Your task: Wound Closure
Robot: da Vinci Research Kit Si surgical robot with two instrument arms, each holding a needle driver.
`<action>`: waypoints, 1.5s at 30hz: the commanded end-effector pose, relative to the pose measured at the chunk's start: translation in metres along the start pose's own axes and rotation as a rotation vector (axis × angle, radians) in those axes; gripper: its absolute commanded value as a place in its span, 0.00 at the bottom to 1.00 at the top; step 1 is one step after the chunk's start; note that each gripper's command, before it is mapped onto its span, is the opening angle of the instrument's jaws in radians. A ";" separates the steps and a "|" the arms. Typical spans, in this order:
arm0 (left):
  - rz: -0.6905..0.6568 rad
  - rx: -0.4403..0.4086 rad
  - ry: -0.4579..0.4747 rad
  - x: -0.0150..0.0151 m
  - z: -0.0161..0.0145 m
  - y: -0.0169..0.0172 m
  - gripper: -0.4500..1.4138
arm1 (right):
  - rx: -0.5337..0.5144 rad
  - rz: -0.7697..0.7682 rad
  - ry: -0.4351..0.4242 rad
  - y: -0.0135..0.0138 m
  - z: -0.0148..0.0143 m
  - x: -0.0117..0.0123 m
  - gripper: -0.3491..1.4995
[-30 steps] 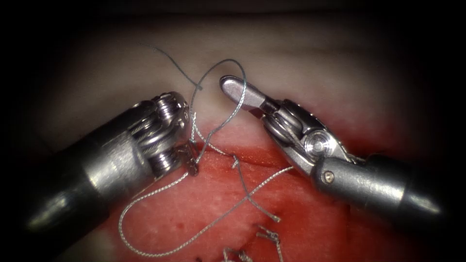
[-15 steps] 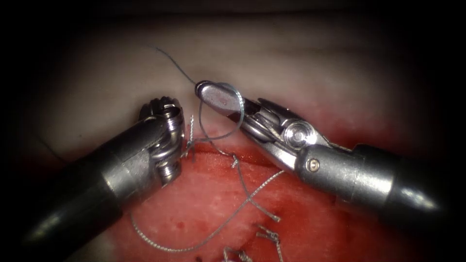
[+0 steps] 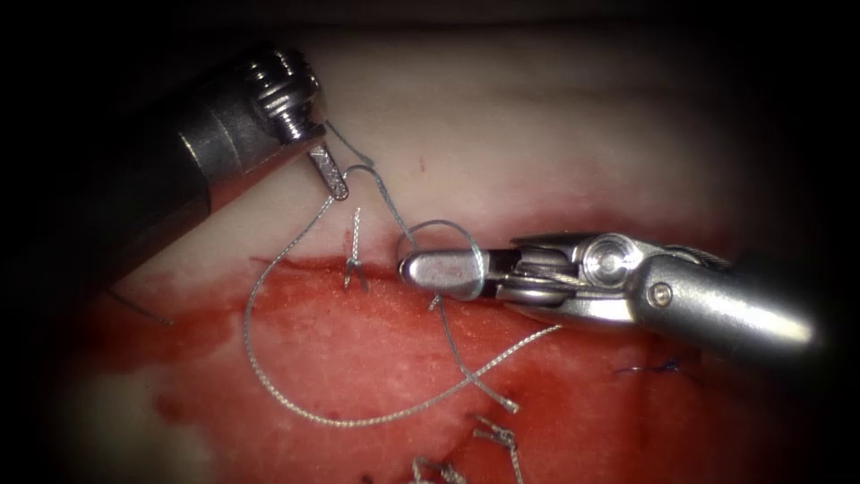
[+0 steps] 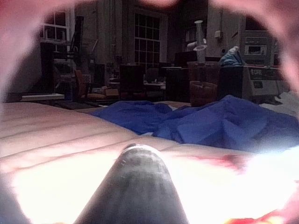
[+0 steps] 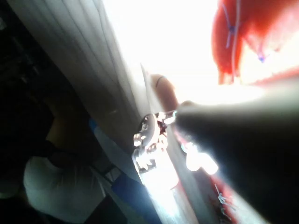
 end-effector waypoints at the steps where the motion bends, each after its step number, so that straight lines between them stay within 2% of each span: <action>1: 0.014 -0.027 0.021 0.0013 -0.0015 -0.0001 0.00 | 0.130 -0.001 0.081 0.0002 0.0008 -0.0001 0.00; 3: 0.028 -0.054 0.051 0.0016 -0.0017 -0.0013 0.00 | 0.248 0.000 0.169 -0.0002 0.0008 0.0005 0.00; 6: 0.056 -0.031 0.038 0.0019 -0.0016 -0.0026 0.00 | 0.272 -0.004 0.217 -0.0004 0.0009 0.0010 0.00; 7: 0.058 -0.040 0.049 0.0019 -0.0017 -0.0029 0.00 | 0.274 0.007 0.226 -0.0005 0.0009 0.0013 0.00; 10: 0.068 -0.086 0.100 0.0026 -0.0026 -0.0030 0.00 | 0.372 0.024 0.277 -0.0003 0.0010 0.0021 0.00; 12: 0.085 -0.119 0.139 0.0029 -0.0032 -0.0023 0.00 | 0.581 -0.005 0.273 -0.0001 0.0007 0.0014 0.00; 15: 0.089 -0.126 0.147 0.0031 -0.0033 -0.0019 0.00 | 0.727 -0.004 0.300 0.0000 0.0001 0.0010 0.00; 17: 0.086 -0.130 0.149 0.0031 -0.0033 -0.0018 0.00 | 0.807 -0.027 0.304 0.0004 -0.0004 0.0007 0.00; 20: 0.088 -0.136 0.156 0.0031 -0.0033 -0.0018 0.00 | 0.870 -0.037 0.307 0.0011 -0.0008 0.0001 0.00; 22: 0.101 -0.139 0.163 0.0033 -0.0035 -0.0017 0.00 | 0.926 -0.047 0.368 0.0015 -0.0008 -0.0005 0.00; 24: 0.120 -0.138 0.169 0.0035 -0.0036 -0.0016 0.00 | 0.929 -0.055 0.414 0.0017 -0.0007 -0.0007 0.00; 29: 0.129 -0.146 0.179 0.0036 -0.0033 -0.0018 0.00 | 0.839 -0.084 0.387 0.0026 0.0003 -0.0015 0.00; 35: 0.147 -0.150 0.188 0.0035 -0.0034 -0.0016 0.00 | 0.825 -0.114 0.404 0.0031 0.0014 -0.0013 0.00; 38: 0.150 -0.123 0.165 0.0029 -0.0038 -0.0016 0.00 | 0.813 -0.117 0.420 0.0038 -0.0001 -0.0009 0.00; 41: 0.139 -0.068 0.110 0.0017 -0.0040 -0.0016 0.00 | 0.883 -0.104 0.346 0.0042 -0.0035 -0.0002 0.00; 44: 0.132 -0.028 0.070 0.0008 -0.0044 -0.0009 0.00 | 0.896 -0.062 0.299 0.0043 -0.0062 0.0007 0.00; 45: 0.128 -0.039 0.084 0.0009 -0.0049 -0.0001 0.00 | 0.889 -0.064 0.273 0.0044 -0.0068 0.0008 0.00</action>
